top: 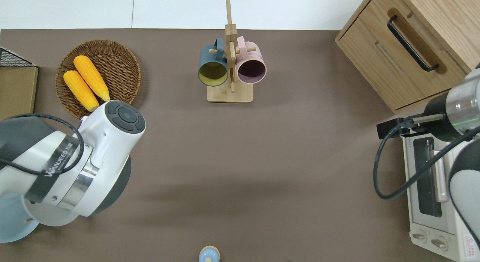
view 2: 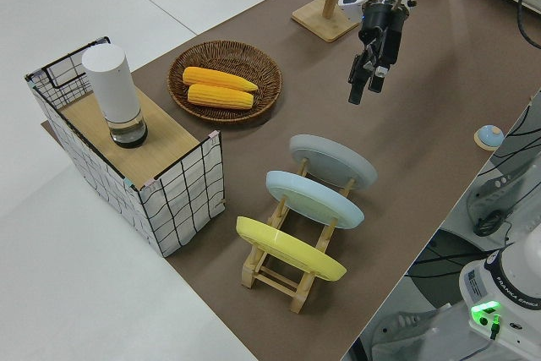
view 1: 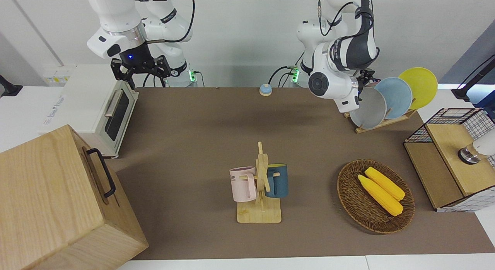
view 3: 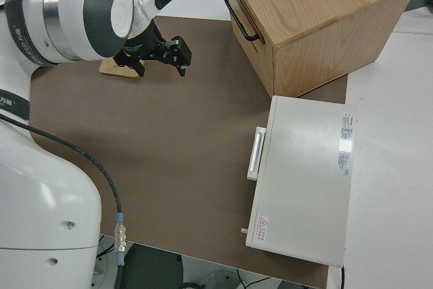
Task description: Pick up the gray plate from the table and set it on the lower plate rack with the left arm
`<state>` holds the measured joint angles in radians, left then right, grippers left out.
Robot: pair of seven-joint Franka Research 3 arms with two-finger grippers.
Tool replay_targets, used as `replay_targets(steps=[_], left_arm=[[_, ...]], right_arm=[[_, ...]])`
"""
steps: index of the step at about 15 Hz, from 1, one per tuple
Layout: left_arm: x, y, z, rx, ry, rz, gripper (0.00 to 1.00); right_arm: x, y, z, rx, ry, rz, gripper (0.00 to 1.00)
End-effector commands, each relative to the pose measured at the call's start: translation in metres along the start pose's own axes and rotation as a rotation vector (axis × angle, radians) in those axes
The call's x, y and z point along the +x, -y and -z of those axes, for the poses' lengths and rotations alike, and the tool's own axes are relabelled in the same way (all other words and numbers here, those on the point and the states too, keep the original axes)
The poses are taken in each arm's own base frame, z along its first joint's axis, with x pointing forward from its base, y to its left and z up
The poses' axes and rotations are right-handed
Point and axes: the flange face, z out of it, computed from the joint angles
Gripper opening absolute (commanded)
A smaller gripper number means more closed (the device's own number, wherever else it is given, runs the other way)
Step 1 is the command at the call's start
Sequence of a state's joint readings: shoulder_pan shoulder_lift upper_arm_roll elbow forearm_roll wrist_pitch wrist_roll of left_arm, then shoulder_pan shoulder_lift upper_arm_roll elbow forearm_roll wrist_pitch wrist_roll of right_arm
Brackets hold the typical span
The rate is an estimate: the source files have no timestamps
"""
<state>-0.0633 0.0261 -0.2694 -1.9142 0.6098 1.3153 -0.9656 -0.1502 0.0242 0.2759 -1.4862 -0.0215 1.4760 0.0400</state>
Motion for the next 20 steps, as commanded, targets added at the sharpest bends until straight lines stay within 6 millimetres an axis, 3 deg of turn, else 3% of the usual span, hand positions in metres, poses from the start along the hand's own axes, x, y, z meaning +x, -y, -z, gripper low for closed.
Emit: replay_targets(steps=[1, 4, 8, 17, 20], left_arm=[[-0.007, -0.012, 0.023, -0.156, -0.019, -0.029, 0.99], [-0.013, -0.002, 0.035, -0.22, 0.02, -0.024, 0.99], [-0.005, 0.017, 0.044, -0.326, 0.044, 0.001, 0.99], [0.075, 0.111, 0.026, -0.638, 0.068, -0.278, 0.99], [0.085, 0.138, 0.02, -0.716, 0.035, -0.383, 0.99]], right_arm=[[-0.002, -0.001, 0.004, -0.002, 0.002, -0.014, 0.983], [-0.002, -0.001, 0.004, -0.002, 0.004, -0.014, 0.983], [-0.002, -0.002, 0.004, -0.001, 0.004, -0.015, 0.983], [-0.002, -0.001, 0.004, -0.002, 0.002, -0.014, 0.983], [-0.002, -0.001, 0.004, -0.002, 0.004, -0.014, 0.983]])
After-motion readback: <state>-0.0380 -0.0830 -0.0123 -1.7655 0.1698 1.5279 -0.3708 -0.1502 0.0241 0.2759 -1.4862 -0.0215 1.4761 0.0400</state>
